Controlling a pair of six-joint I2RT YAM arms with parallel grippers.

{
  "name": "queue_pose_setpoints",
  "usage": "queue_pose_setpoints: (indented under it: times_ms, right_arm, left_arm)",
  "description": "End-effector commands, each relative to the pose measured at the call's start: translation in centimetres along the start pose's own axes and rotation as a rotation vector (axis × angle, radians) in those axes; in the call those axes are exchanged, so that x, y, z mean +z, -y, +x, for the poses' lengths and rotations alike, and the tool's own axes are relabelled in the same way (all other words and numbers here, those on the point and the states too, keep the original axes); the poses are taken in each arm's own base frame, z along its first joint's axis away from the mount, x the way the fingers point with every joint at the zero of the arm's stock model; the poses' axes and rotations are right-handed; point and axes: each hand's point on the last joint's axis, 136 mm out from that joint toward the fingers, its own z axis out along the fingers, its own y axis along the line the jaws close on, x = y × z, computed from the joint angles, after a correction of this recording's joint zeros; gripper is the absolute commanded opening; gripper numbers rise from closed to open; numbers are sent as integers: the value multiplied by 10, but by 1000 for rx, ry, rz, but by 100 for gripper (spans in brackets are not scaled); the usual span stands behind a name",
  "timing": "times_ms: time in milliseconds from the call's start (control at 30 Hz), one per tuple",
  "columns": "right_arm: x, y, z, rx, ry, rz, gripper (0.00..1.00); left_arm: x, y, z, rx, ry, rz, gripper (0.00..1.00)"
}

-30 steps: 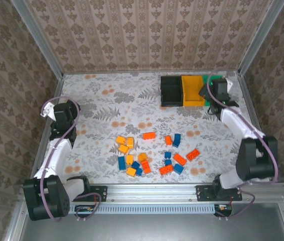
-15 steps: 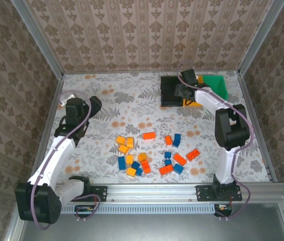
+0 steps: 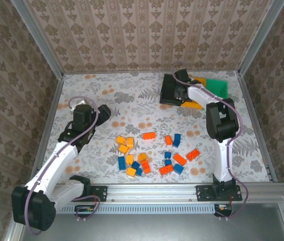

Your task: Sort the legos into containers by color

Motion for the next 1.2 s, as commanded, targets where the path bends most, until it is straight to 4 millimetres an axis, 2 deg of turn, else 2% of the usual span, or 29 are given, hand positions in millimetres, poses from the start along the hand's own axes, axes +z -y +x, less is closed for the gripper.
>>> queue_pose_setpoints:
  times_ms: [0,67,200,433,667,867,1167]
  right_arm:
    - [-4,-8,18,-7,-38,24,14]
    - [-8,-16,26,-16,-45,26,0]
    - [-23,-45,46,-69,-33,-4,0]
    - [-53,-103,106,-203,-25,-4,0]
    - [-68,-141,153,-286,-27,-30,0]
    - [-79,-157,179,-336,-32,-36,0]
    - [-88,-162,193,-335,-19,-16,0]
  left_arm:
    - [-3,-4,8,7,-16,-7,100]
    - [-4,-5,11,5,-22,-7,100]
    - [-8,-9,16,-12,-20,-1,100]
    - [-20,-19,20,-14,-11,-17,100]
    - [-34,-25,17,-3,18,-24,100]
    - [-41,-31,16,7,36,-39,100]
    - [-43,-36,18,11,35,-44,100]
